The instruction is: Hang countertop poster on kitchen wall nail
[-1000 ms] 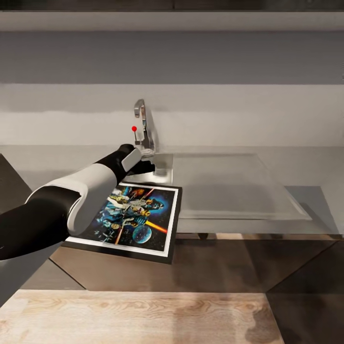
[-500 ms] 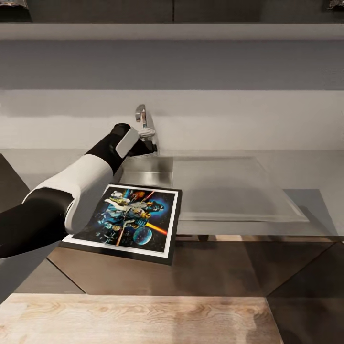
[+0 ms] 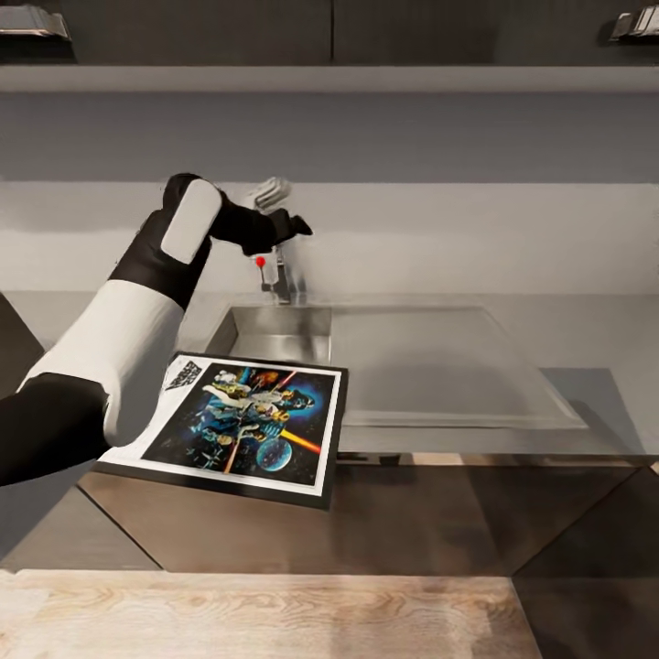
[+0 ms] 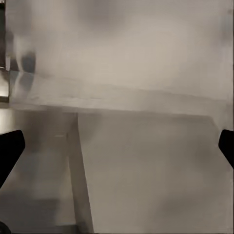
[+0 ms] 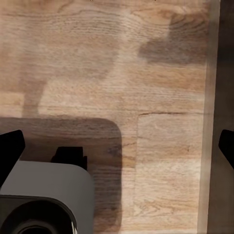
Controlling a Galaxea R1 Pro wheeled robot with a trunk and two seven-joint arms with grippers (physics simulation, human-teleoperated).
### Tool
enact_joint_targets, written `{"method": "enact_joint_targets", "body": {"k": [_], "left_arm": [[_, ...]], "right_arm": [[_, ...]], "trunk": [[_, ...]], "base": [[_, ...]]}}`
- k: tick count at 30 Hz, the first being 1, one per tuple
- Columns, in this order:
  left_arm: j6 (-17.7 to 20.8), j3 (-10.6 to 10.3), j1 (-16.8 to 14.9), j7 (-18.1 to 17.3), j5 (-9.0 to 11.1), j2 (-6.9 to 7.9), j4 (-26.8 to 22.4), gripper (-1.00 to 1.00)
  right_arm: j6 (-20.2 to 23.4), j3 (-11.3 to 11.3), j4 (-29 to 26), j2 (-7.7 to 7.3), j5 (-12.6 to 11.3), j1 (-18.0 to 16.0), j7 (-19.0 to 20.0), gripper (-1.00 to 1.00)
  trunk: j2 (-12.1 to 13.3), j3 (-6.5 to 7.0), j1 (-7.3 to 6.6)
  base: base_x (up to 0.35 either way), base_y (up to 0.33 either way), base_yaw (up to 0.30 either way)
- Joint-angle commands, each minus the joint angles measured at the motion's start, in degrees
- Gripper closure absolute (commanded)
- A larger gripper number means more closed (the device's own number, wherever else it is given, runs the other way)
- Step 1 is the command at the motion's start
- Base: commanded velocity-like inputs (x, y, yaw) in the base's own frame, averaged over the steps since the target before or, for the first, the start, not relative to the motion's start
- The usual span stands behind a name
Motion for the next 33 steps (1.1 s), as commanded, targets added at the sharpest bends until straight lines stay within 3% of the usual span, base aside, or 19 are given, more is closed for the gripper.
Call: {"method": "enact_joint_targets", "body": {"k": [1, 3, 5, 6, 8, 10, 13, 18, 26, 33], "left_arm": [[0.39, -0.12, 0.48, 0.57, 1.67, 0.52, -2.3, -1.0], [0.81, -0.14, 2.17, 0.55, 4.05, 1.63, -6.58, -1.0], [1.18, -0.18, 5.47, 0.53, 7.86, 3.77, -12.78, -1.0], [1.32, -0.24, 7.55, 0.51, 10.3, 5.44, -16.56, -1.0], [1.41, -0.33, 9.55, 0.51, 12.8, 7.09, -19.96, -1.0], [1.5, -1.06, 13.52, 0.53, 17.76, 10.15, -26.34, -1.0], [1.51, -2.36, 16.7, 0.55, 21.33, 12.42, -31.28, -1.0], [1.48, -2.96, 19.74, 0.54, 22.85, 13.36, -34.34, -1.0], [1.45, -3.07, 23.82, 0.01, 23.2, 13.54, -38.21, -1.0], [1.2, -3.05, 27.85, -5.76, 23.18, 13.77, -39.25, -1.0]], "right_arm": [[-0.18, 0.01, 0.04, -0.01, 0.11, -0.03, -0.02, -1.0], [-0.18, 0.01, 0.04, -0.01, 0.11, -0.03, -0.02, -1.0], [-0.19, 0.01, 0.04, -0.01, 0.11, -0.03, -0.02, -1.0], [-0.2, -0.01, 0.02, -0.04, 0.11, -0.01, -0.02, -1.0], [-0.23, -0.03, -0.01, -0.06, 0.11, -0.02, -0.02, -1.0], [-0.25, -0.06, -0.03, -0.08, 0.11, -0.01, -0.05, -1.0], [-0.26, -0.09, -0.09, -0.09, 0.11, -0.02, -0.07, -1.0], [-0.26, -0.45, -0.26, -0.33, -0.19, -0.03, -0.16, -1.0], [-3.46, -0.58, -0.25, -0.88, -0.3, 0.0, -0.2, -1.0], [-4.27, -0.52, -0.19, -1.01, -0.25, 0.02, -0.2, -1.0]], "trunk": [[-0.02, 0.04, 0.0], [-0.02, 0.23, 0.0], [-0.02, 0.42, 0.0], [-0.02, 0.51, 0.0], [-0.02, 0.7, 0.0], [-0.02, 0.89, 0.0], [-0.02, 1.16, 0.0], [-0.02, 1.37, 0.0], [-0.02, 1.41, 0.0], [-0.02, 1.41, 0.0]], "base": [[0.0, 0.0, 0.0], [0.0, 0.0, 0.0], [0.0, 0.0, 0.0], [-0.023, 0.0, 0.0], [-0.064, 0.0, 0.0], [-0.17, 0.0, 0.0], [-0.265, 0.0, 0.0], [-0.32, 0.0, 0.0], [-0.338, 0.0, 0.0], [-0.321, 0.0, 0.0]]}}
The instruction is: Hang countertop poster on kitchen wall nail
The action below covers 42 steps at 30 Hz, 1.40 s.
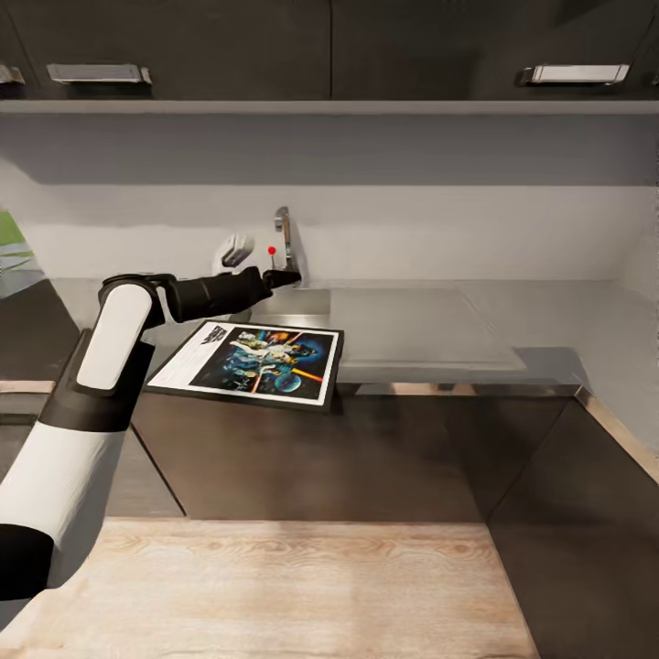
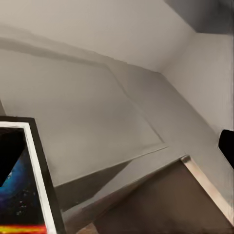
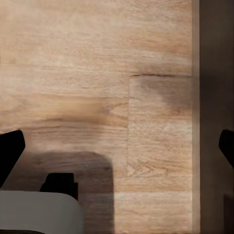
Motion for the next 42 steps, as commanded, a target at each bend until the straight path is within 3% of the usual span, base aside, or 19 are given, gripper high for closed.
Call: {"method": "enact_joint_targets", "body": {"k": [1, 4, 6, 8, 10, 13, 16, 18, 23, 28, 31, 34, 36, 40, 42], "left_arm": [[0.05, -0.07, 0.37, -0.04, 0.62, 0.09, -0.06, -1.0], [-0.01, -0.05, 1.74, -2.44, 0.63, 0.14, -0.05, -1.0], [-0.08, -0.03, 3.06, -5.87, 0.57, 0.21, 0.08, -1.0], [-0.17, -0.02, 6.36, -11.67, 0.52, 0.9, 0.12, -1.0], [-0.33, -0.02, 8.03, -14.63, 0.48, 1.29, 0.12, -1.0], [-0.8, -0.01, 12.37, -21.15, 0.35, 1.77, 0.35, -1.0], [-2.13, -0.01, 19.05, -29.53, 0.15, 2.0, 0.68, -1.0], [-3.09, -0.01, 21.84, -32.25, 0.11, 2.04, 0.75, -1.0], [-10.39, -0.08, 32.05, -40.55, 0.01, 2.08, 0.89, -1.0], [-20.6, -0.21, 39.2, -42.71, -0.03, 1.99, 3.28, -1.0], [-25.81, -0.59, 40.92, -43.15, 0.05, 1.92, 5.04, -1.0], [-35.69, -2.38, 42.5, -43.88, 0.39, 1.7, 9.46, -1.0], [-39.74, -3.07, 42.81, -44.58, 0.52, 1.3, 11.29, -1.0], [-44.7, -3.54, 43.05, -46.56, 0.66, 0.14, 14.15, -1.0], [-44.0, -4.19, 43.57, -45.88, 0.28, -0.51, 14.0, -1.0]], "right_arm": [[-0.21, -0.03, 0.06, 0.01, 0.08, -0.03, -0.04, -1.0], [-0.27, -0.02, 0.07, 0.01, 0.08, -0.05, -0.04, -1.0], [-0.29, -0.02, 0.08, 0.02, 0.08, -0.04, -0.04, -1.0], [-0.28, -0.02, 0.08, 0.03, 0.08, -0.06, -0.04, -1.0], [-0.29, -0.02, 0.08, 0.03, 0.09, -0.04, -0.04, -1.0], [-0.29, -0.02, 0.08, 0.03, 0.14, -0.01, -0.06, -1.0], [-0.3, -0.02, 0.09, 0.03, 0.16, -0.01, -0.05, -1.0], [-0.29, -0.02, 0.12, 0.03, 0.16, 0.0, -0.05, -1.0], [-0.24, -0.02, 0.16, 0.03, 0.17, -0.01, -0.05, -1.0], [-0.22, 0.0, 0.22, 0.03, 0.17, 0.0, -0.04, -1.0], [-0.22, -0.01, 0.24, 0.03, 0.17, 0.0, -0.04, -1.0], [-0.22, -0.01, 0.26, 0.03, 0.18, 0.01, -0.05, -1.0], [-0.22, -0.02, 0.26, 0.03, 0.17, -0.01, -0.04, -1.0], [-0.25, 0.03, 0.26, 0.03, 0.23, 0.0, -0.04, -1.0], [-0.7, 0.6, 0.26, 0.06, 0.52, 0.03, -0.11, -1.0]], "trunk": [[-0.03, -0.05, -0.03], [-0.03, -0.05, -0.03], [-0.03, -0.05, -0.03], [-0.03, -0.05, -0.03], [-0.03, -0.05, -0.03], [-0.03, -0.05, -0.03], [-0.03, -0.05, -0.03], [-0.03, -0.05, -0.03], [-0.03, -0.05, -0.03], [-0.03, -0.05, -0.03], [-0.03, -0.05, -0.03], [-0.03, -0.05, -0.03], [-0.03, -0.05, -0.03], [-0.03, -0.05, -0.03], [-0.03, -0.05, -0.03]], "base": [[-0.16, 0.0, 0.0], [-0.099, 0.0, 0.0], [-0.038, 0.0, 0.0], [-0.018, 0.0, 0.0], [-0.01, 0.0, 0.0], [-0.005, 0.0, 0.0], [-0.002, 0.0, 0.0], [0.0, 0.0, 0.0], [0.0, 0.0, 0.0], [0.0, 0.0, 0.0], [0.0, 0.0, 0.0], [0.0, 0.0, 0.0], [0.0, 0.0, 0.0], [0.0, 0.0, 0.0], [0.0, 0.0, 0.0]]}}
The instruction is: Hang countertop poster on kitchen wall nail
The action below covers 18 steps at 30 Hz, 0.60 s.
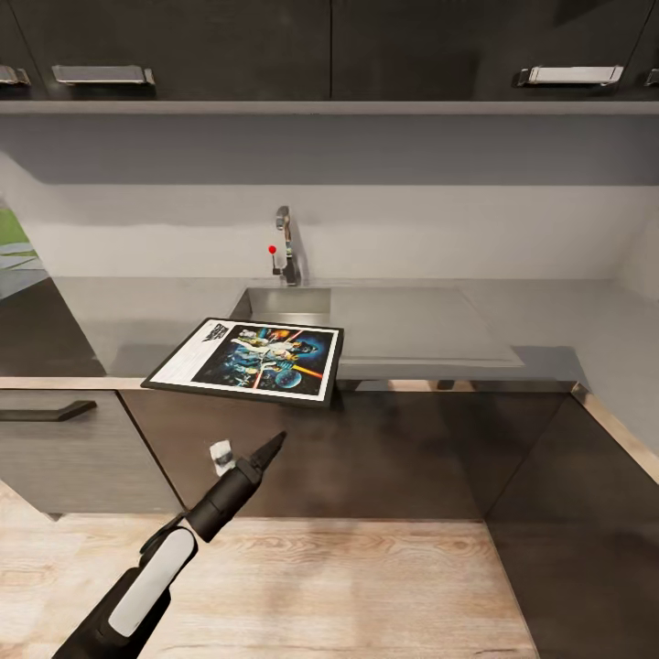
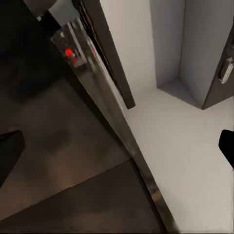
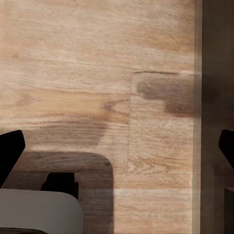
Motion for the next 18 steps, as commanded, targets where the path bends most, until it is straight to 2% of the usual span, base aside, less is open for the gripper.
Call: {"method": "enact_joint_targets", "body": {"k": [1, 4, 18], "left_arm": [[0.14, -0.32, -0.04, 0.12, 0.27, -0.29, 0.2, -1.0], [-0.09, -0.32, -0.04, 0.12, -0.67, -1.06, 0.2, -1.0], [-0.09, -0.32, -0.04, 0.12, -0.67, -1.06, 0.2, -1.0]], "right_arm": [[-0.17, 0.02, 0.04, -0.01, 0.11, -0.04, -0.05, -1.0], [-0.17, 0.02, 0.04, -0.01, 0.11, -0.04, -0.05, -1.0], [-0.17, 0.02, 0.04, -0.01, 0.11, -0.04, -0.05, -1.0]], "trunk": [[-0.02, -0.05, 0.0], [-0.02, -0.05, 0.0], [-0.02, -0.05, 0.0]], "base": [[0.0, 0.0, 0.0], [0.0, 0.0, 0.0], [0.0, 0.0, 0.0]]}}
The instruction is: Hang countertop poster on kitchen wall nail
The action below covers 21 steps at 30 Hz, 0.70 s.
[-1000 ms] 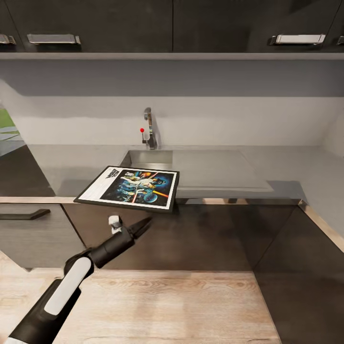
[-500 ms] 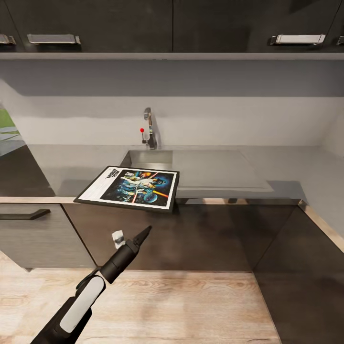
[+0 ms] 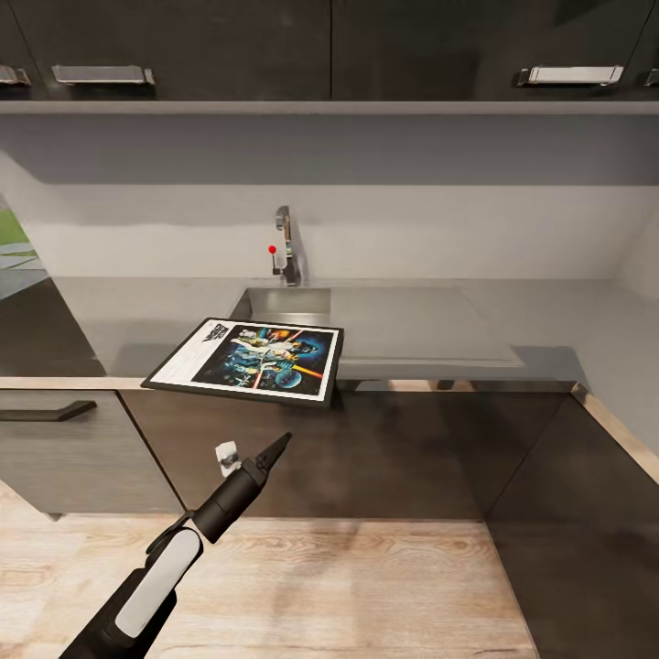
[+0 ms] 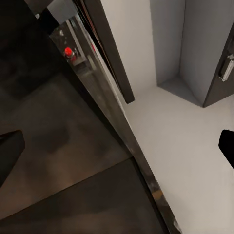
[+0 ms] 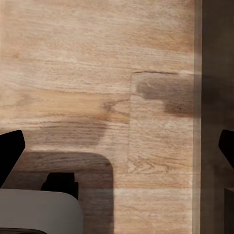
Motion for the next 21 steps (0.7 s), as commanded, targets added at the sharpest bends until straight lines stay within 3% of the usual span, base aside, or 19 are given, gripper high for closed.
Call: {"method": "enact_joint_targets", "body": {"k": [1, 4, 11, 12, 16, 21], "left_arm": [[0.48, -0.07, -0.04, -0.09, 0.61, 0.04, 0.0, -1.0], [0.48, -0.07, -0.04, -0.09, 0.61, 0.04, 0.0, -1.0], [-0.59, 1.1, -0.04, 2.17, -1.59, 2.14, -2.26, -1.0], [-0.59, 1.16, -0.04, 14.94, -32.42, 2.51, -14.76, -1.0], [0.43, 2.36, -0.04, 16.21, -38.71, 2.76, -16.58, -1.0], [2.26, 4.3, -0.04, 16.52, -44.58, 2.79, -18.33, -1.0]], "right_arm": [[-0.17, 0.02, 0.04, -0.01, 0.11, -0.03, -0.05, -1.0], [-0.17, 0.02, 0.04, -0.01, 0.11, -0.03, -0.05, -1.0], [-0.07, -0.06, 0.1, -0.1, 0.12, -0.05, -0.06, -1.0], [-0.06, -0.06, 0.11, -0.11, 0.12, -0.05, -0.06, -1.0], [-0.03, -0.07, 0.13, -0.11, 0.12, -0.05, -0.06, -1.0], [0.01, -0.07, 0.13, -0.11, 0.12, -0.05, -0.06, -1.0]], "trunk": [[-0.02, -0.05, 0.0], [-0.02, -0.05, 0.0], [-0.02, -0.05, 0.0], [-0.02, -0.05, 0.0], [-0.02, -0.05, 0.0], [-0.02, -0.05, 0.0]], "base": [[0.0, 0.0, 0.0], [0.0, 0.0, 0.0], [0.0, 0.0, 0.0], [0.0, 0.0, 0.0], [0.0, 0.0, 0.0], [0.0, 0.0, 0.0]]}}
